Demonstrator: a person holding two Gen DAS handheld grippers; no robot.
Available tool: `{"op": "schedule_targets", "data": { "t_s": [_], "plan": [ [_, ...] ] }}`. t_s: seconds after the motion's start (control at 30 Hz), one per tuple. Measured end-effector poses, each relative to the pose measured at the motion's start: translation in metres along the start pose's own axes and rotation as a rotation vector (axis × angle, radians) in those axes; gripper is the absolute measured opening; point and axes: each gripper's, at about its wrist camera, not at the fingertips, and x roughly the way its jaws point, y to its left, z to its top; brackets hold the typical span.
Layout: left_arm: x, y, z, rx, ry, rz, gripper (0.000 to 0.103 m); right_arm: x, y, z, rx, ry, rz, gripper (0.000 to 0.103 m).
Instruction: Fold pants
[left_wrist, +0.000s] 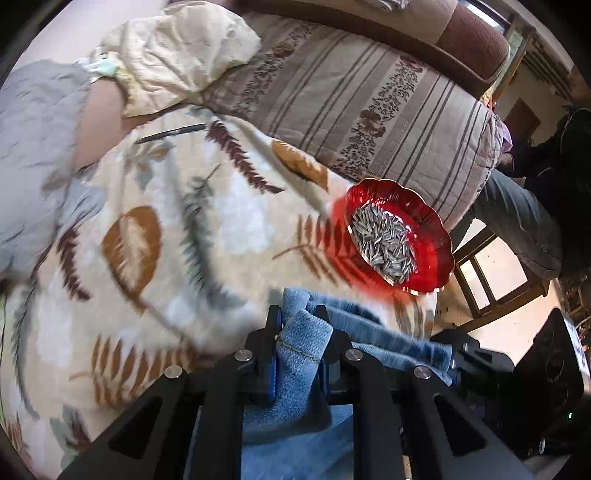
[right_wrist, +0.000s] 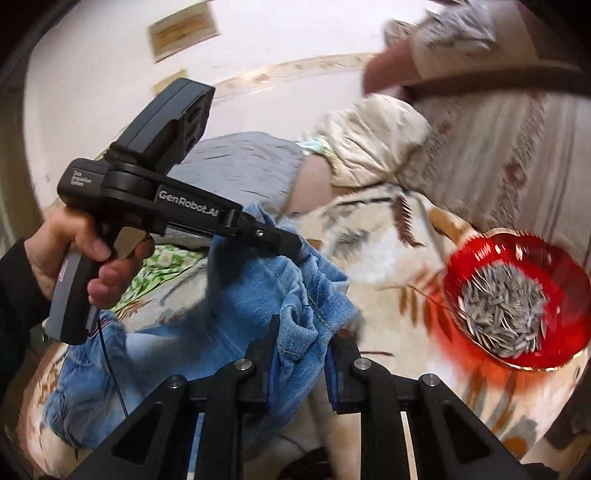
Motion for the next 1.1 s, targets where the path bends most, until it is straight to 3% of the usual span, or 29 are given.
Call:
{"op": "schedule_targets", "data": {
  "t_s": [0.1,0.17,0.27,0.3,0.33,0.37,0.4,0.47,0.7,0.77,1.1],
  "plan": [
    [-0.007,0.004,-0.01,-0.007,-0.01,0.019,0.027,0.002,0.006,0.0,0.004,0.014,0.003,0.021],
    [-0.005,0.004,-0.013,-0.019,-0.008,0.042,0.045,0.007,0.001,0.0,0.027,0.035,-0.013,0.021],
    [0.003,0.006,-0.015,-0.042,0.013,0.073,0.082,0.02,-0.016,-0.003,0.068,0.113,-0.044,0.025],
    [0.007,0.006,-0.016,-0.052,0.016,0.099,0.085,0.023,-0.024,-0.004,0.09,0.143,-0.056,0.029],
    [0.008,0.007,-0.018,-0.057,0.018,0.121,0.085,0.027,-0.032,-0.005,0.113,0.175,-0.065,0.033],
    [0.01,0.008,-0.021,-0.064,0.024,0.147,0.085,0.029,-0.039,-0.007,0.134,0.194,-0.064,0.049],
    [0.009,0.009,-0.023,-0.074,0.025,0.16,0.085,0.029,-0.044,-0.006,0.144,0.199,-0.066,0.072],
    [0.003,0.012,-0.031,-0.099,0.02,0.176,0.087,0.02,-0.05,-0.003,0.149,0.165,-0.087,0.084],
    [-0.067,0.029,-0.079,-0.211,-0.068,0.269,0.089,-0.011,-0.041,0.012,0.086,0.096,-0.09,0.096],
    [-0.091,0.038,-0.094,-0.257,-0.1,0.3,0.095,-0.015,-0.034,0.013,0.053,0.087,-0.081,0.096],
    [-0.172,0.06,-0.173,-0.421,-0.232,0.376,0.096,-0.016,0.019,0.008,-0.125,0.103,0.032,0.096]
  ]
}}
